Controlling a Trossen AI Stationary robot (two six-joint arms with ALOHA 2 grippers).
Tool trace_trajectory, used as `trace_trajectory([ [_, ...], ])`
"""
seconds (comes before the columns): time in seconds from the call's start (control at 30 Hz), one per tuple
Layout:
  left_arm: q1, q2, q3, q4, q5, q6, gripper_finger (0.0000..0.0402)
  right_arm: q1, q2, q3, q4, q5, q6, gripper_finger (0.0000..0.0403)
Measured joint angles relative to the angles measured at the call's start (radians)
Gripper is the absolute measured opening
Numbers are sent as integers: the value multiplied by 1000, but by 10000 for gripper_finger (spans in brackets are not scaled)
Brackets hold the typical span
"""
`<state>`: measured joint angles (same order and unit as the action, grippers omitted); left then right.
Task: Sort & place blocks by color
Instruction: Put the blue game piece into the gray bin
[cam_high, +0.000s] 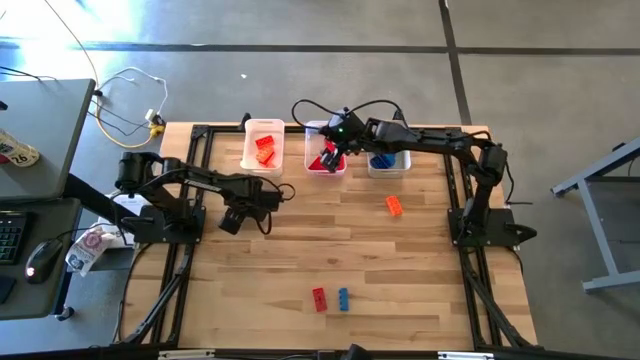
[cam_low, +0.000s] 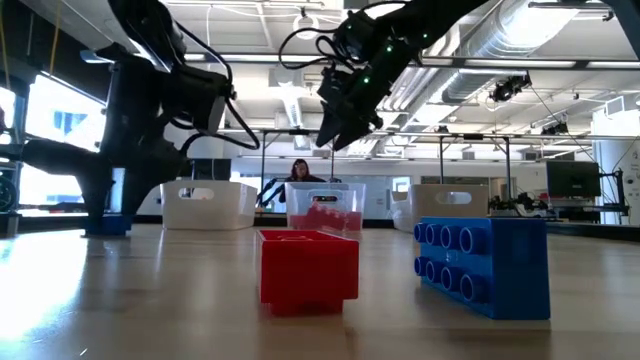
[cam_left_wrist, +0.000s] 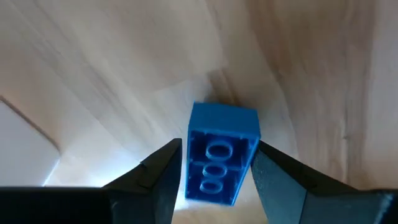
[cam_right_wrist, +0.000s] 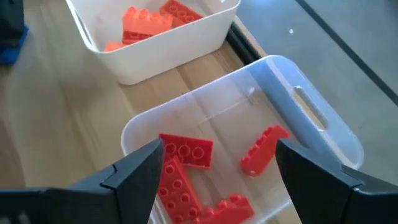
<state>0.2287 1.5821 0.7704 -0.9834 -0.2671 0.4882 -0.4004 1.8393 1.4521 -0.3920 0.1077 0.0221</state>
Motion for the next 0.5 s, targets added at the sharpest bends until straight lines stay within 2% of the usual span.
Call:
trace_trajectory([
  [0.1, 0, 13, 0, 3, 51, -22, 160, 2, -26, 0, -36, 9, 3, 296],
  [0.3, 0, 28, 4, -4, 92, -75, 99, 10, -85, 0, -125, 15, 6, 296],
  [0.5, 0, 10, 2, 12, 103, -105, 98, 30, -128, 0, -210, 5, 5, 296],
])
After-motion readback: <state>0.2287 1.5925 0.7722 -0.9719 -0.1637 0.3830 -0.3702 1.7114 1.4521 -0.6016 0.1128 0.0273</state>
